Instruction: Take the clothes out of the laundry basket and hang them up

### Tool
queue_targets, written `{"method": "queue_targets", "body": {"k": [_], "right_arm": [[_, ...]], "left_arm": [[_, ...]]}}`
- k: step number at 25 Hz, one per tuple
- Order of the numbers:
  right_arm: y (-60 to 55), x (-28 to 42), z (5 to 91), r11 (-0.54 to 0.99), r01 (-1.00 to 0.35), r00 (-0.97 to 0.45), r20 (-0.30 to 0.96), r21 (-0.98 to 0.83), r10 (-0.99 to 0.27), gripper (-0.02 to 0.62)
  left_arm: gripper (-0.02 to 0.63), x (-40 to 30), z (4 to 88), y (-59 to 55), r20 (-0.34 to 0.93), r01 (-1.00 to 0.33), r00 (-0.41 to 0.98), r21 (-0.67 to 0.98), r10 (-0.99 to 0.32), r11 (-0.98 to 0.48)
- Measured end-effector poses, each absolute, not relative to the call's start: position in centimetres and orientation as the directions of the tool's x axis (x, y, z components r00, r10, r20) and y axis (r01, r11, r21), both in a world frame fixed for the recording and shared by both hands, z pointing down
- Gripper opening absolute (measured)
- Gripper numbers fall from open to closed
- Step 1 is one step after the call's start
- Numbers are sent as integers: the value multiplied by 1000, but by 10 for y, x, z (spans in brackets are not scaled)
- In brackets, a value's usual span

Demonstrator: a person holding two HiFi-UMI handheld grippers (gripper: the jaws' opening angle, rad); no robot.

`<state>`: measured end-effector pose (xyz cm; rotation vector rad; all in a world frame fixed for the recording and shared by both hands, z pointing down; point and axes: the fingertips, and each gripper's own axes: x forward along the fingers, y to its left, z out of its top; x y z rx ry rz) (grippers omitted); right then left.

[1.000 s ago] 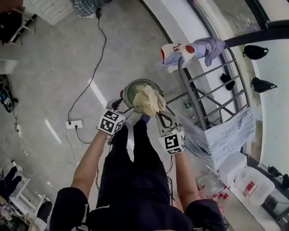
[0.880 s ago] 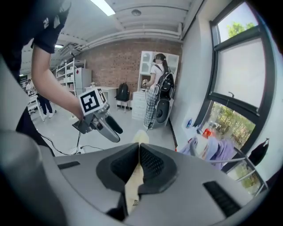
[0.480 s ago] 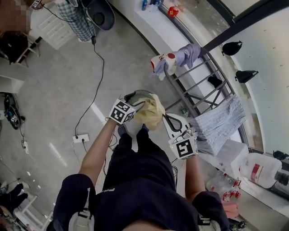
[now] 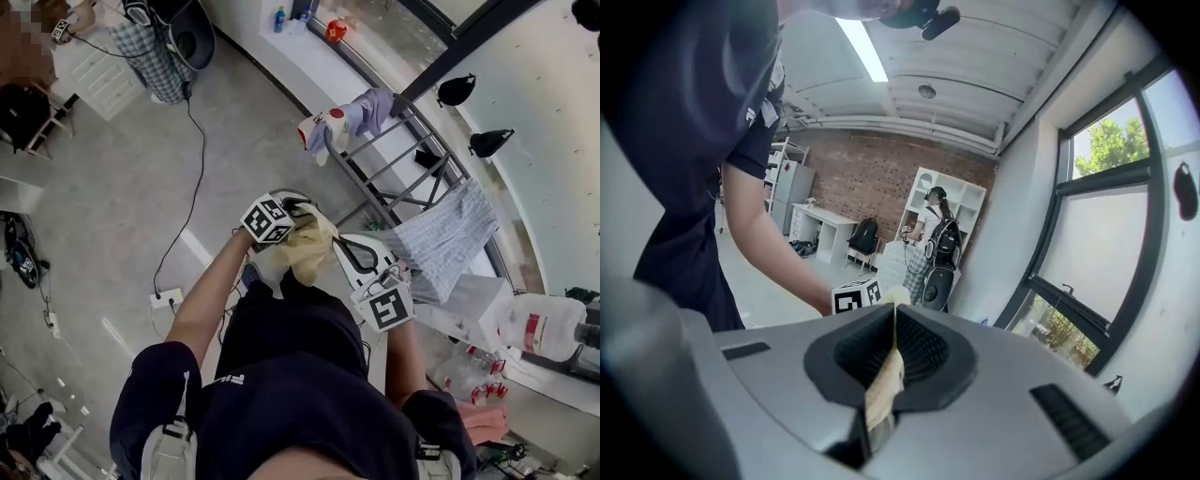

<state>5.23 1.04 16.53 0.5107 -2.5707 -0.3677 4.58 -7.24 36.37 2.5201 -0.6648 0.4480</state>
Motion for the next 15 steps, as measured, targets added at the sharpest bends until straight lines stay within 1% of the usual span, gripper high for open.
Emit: {"method": "queue_targets", "body": {"k": [1,2,8,12,15], "right_arm": [[11,54,165,891,-298,-808,406,342,-426,8],[11,56,165,888,-310,-807,400,339,-434,8],[0,74,172,860,-424,-768,390,286,-508,8],[-13,90,196,836,-506,-720,429,214,-546,8],[-22,103,214,806,-568,-689,441,164,-575,8]], "left_arm": [[62,46,364,-72,425,-541,822,377,-378,-752],[35,46,364,-71,428,-553,816,380,-390,-742],[29,18,341,-77,423,-684,726,353,-543,-638],[29,-12,288,-89,351,-754,656,308,-668,-580],[29,-37,247,-103,283,-797,597,319,-751,-513]]}}
